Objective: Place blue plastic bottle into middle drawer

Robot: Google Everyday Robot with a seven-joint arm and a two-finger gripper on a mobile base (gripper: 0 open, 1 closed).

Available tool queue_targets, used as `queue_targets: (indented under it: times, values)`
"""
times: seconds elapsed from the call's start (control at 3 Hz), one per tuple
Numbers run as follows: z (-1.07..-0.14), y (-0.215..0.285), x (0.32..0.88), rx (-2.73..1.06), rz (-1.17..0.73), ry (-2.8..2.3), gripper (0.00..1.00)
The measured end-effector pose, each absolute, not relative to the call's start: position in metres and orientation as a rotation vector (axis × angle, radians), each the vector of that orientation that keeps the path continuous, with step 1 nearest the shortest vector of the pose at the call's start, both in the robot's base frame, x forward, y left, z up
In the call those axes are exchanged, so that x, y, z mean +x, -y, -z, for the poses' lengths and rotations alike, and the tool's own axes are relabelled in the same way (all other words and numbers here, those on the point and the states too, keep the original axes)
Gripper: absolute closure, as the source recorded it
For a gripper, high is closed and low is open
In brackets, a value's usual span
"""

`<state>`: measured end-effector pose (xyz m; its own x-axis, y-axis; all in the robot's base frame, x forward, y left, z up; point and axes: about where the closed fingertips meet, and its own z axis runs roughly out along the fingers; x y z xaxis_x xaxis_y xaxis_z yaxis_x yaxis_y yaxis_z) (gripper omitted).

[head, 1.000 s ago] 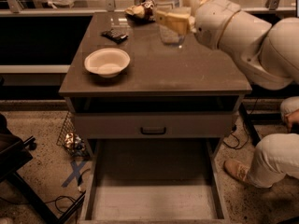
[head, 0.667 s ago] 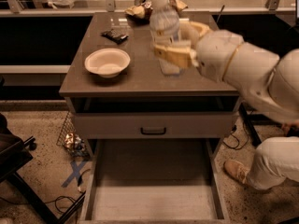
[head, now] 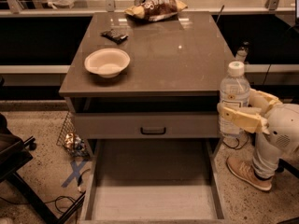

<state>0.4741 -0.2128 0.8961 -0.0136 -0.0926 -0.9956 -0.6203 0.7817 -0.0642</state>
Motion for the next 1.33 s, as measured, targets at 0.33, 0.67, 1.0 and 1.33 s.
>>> queue_targets:
  times: [0.33, 0.67, 1.0, 1.33]
  values:
    - [-0.894, 0.208, 0.476, -0.603, -0.468, -1.549, 1.0]
    - [-0.86, 0.179, 0.481, -0.633, -0.558, -1.528, 1.0]
    - [-0.778, 0.107, 0.489, -0.719, -0.777, -1.458, 1.0]
    - [-0.727, 0.061, 0.496, -0.784, -0.904, -1.414, 1.0]
